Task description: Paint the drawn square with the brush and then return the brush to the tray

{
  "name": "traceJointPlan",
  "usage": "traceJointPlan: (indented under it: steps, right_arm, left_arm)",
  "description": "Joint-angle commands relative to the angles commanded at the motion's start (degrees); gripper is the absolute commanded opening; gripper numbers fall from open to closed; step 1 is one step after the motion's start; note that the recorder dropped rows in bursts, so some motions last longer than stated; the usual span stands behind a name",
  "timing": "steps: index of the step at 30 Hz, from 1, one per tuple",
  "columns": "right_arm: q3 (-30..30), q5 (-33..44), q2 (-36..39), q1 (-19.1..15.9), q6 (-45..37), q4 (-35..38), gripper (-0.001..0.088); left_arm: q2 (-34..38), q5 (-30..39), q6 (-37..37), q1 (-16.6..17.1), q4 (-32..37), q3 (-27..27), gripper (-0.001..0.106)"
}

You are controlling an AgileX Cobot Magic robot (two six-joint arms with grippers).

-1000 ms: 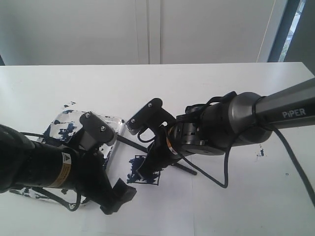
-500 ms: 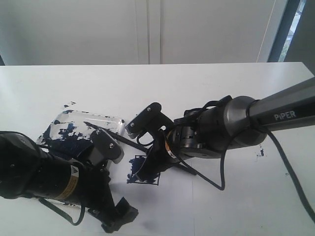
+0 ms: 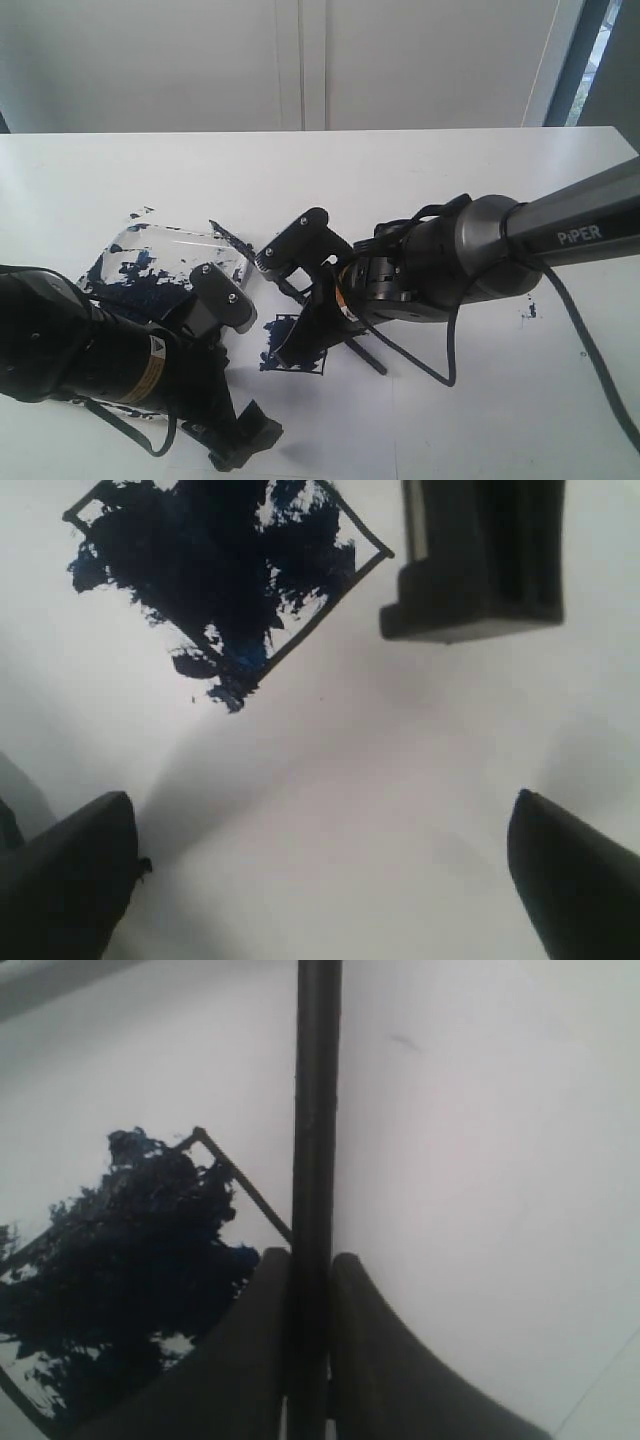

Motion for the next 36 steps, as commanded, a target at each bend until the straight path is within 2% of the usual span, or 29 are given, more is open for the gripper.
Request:
traceJointPlan:
  steps: [2,4,10,16,20,26,31,36]
  right_arm:
    - [0.0,1.0,-2.1,0.4,-0.3,0.0,0.0000]
    - [-0.7,5.4,-5.0,1.5,-3.3,0.0,0.0000]
    - [-3.1,33.3,-11.5,6.4,-16.7,-0.2,0.0000]
    - [-6.8,48.9,-15.6,9.7,-29.1,8.7,0.0000]
    - [-10.0,61.3,-16.5,11.0,-33.2,10.1,0.0000]
    - [-12.3,62.3,-16.9,11.3,-40.5,14.8,0.0000]
    - [-12.3,62.3,-15.7,11.3,-43.8,19.4,0.0000]
    - [-12.1,62.3,-15.8,11.3,-44.8,20.0,0.0000]
  left_arm:
    - [0.0,0.0,0.0,0.0,0.0,0.0,0.101]
    - [0.0,0.0,0.0,0.0,0.0,0.0,0.101]
    - [0.0,0.0,0.0,0.0,0.0,0.0,0.101]
    - [0.0,0.0,-0.4,0.0,0.0,0.0,0.101]
    - [0.0,0.0,-0.4,0.0,0.0,0.0,0.101]
    - [0.0,-0.2,-0.5,0.0,0.0,0.0,0.101]
    - [0.0,-0.4,-0.5,0.0,0.0,0.0,0.101]
    - [0.0,0.2,-0.5,0.0,0.0,0.0,0.101]
